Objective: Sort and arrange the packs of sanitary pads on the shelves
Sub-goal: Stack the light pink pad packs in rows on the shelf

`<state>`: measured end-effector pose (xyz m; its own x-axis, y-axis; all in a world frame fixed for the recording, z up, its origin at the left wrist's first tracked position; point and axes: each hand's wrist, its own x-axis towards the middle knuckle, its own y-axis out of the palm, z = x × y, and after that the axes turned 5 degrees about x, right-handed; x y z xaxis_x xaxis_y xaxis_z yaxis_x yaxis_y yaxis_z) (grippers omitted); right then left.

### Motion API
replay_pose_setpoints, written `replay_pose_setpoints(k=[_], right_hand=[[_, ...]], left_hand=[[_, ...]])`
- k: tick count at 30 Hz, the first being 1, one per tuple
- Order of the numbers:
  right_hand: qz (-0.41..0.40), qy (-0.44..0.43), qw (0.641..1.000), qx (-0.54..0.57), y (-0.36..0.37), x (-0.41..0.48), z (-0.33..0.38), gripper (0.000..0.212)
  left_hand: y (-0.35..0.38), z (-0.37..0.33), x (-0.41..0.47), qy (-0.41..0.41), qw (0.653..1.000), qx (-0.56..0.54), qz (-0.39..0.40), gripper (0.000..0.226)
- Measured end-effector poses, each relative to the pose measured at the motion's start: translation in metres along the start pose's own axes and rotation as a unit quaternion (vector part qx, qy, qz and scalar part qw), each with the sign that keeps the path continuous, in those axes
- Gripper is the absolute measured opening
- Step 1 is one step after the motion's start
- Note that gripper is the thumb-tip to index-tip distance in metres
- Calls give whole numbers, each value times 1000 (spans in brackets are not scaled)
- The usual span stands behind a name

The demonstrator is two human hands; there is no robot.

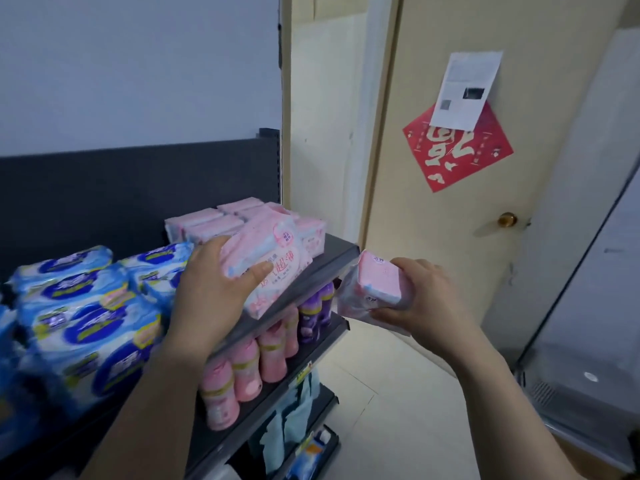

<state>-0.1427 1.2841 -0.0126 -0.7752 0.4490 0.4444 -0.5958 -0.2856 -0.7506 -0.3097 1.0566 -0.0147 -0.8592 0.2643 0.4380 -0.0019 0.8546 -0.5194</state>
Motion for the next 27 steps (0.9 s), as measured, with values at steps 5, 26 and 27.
replay_pose_setpoints(k=[5,26,27], right_hand=[[14,8,1000,3,13,46,-39,50],[103,-162,979,65,26,298,-202,45],[110,-162,978,66,30,305,-206,45]], left_hand=[[42,1,33,-12,1000,3,5,63],[232,-74,217,-67,998,14,-1,43],[237,-74,223,-78,997,11,8,41]])
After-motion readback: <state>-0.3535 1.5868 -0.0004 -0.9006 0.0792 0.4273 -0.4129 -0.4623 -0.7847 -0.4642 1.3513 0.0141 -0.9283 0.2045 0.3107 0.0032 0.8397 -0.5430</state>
